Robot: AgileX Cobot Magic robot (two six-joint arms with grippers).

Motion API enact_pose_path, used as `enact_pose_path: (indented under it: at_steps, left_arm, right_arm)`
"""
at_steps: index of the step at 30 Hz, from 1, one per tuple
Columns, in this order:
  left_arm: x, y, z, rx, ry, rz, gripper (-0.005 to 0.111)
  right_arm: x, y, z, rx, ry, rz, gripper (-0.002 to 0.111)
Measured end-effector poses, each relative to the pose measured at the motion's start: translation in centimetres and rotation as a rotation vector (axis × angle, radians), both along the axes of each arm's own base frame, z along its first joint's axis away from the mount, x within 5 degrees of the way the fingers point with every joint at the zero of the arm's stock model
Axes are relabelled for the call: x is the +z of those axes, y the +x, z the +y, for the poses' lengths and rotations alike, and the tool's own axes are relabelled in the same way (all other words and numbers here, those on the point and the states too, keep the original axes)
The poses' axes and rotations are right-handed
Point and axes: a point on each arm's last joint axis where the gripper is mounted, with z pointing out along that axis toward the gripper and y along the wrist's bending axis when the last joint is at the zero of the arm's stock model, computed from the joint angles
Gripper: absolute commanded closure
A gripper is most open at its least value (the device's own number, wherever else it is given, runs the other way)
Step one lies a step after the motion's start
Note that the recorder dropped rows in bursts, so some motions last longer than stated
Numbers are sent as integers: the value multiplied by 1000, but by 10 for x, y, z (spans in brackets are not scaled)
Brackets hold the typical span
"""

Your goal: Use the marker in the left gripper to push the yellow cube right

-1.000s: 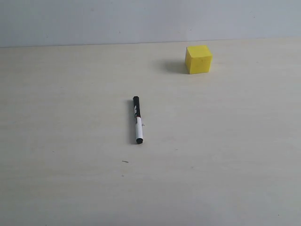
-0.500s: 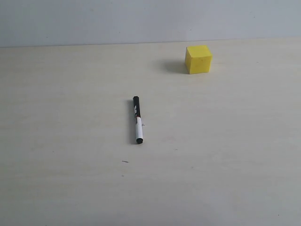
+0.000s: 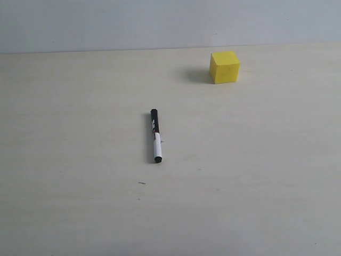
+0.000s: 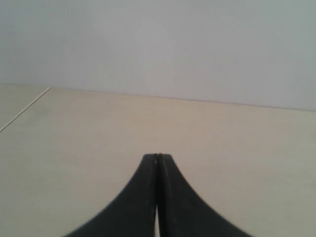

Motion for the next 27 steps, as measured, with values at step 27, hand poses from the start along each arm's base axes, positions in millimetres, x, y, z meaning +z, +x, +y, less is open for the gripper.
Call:
enact_pose_path:
  at_steps: [27]
  left_arm:
    - [-46,-10,-9,-179,8,99,107]
  right_arm:
    - [0,0,0,0,0,0,108]
